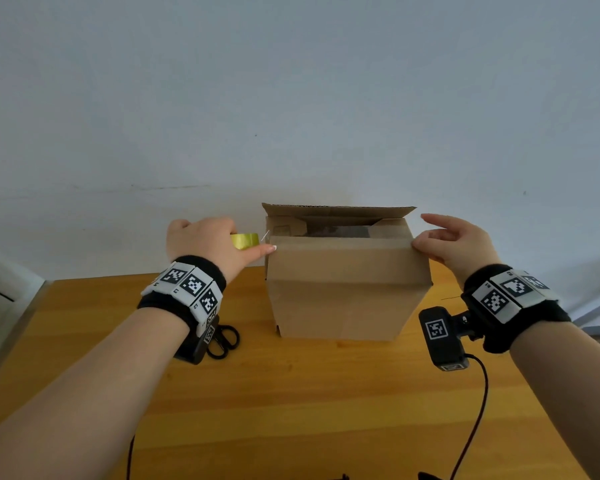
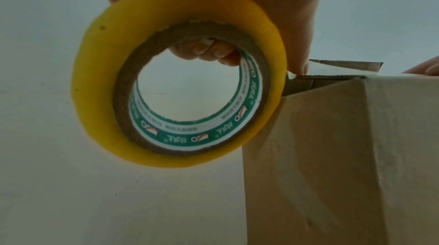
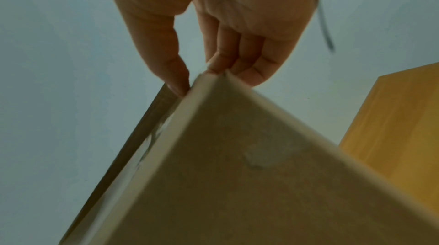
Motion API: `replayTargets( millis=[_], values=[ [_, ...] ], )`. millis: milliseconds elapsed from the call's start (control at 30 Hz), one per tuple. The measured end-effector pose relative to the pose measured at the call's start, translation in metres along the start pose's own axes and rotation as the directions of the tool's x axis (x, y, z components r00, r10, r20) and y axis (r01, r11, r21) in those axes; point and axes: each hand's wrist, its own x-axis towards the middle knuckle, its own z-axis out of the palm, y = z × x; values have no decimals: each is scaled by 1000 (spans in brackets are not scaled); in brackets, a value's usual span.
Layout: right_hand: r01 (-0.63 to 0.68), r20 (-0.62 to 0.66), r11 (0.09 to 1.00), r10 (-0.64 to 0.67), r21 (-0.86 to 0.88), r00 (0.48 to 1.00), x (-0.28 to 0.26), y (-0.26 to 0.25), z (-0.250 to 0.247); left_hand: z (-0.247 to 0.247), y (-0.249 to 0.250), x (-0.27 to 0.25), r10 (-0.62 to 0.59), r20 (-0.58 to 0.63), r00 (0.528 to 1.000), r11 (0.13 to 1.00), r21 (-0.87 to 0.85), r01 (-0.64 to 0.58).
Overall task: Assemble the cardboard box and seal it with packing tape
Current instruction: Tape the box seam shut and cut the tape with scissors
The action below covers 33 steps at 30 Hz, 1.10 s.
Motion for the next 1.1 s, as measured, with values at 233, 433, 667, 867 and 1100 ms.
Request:
replayTargets(
  millis=[233,433,667,867,1100],
  values=[
    [60,-10,990,-62,-129,998,0,-2,3,-4,-1,0,7,-27,1000,1000,17,-7],
    [91,-67,970,-109,-227,992,0,1,9,-10,-1,1,7,-43,999,999,41,-5],
    [130,-31,975,-137,-178,990,-2,0,7,-3,4,-6,-47,75,996,999,10,46],
    [114,-24,973,-121,-201,992,-1,5,11,1,2,-7,1,161,987,1000,-15,2],
    [126,-26,963,-136,-238,990,2,10,12,-3,-9,-8,32,154,988,999,-32,-27]
  ],
)
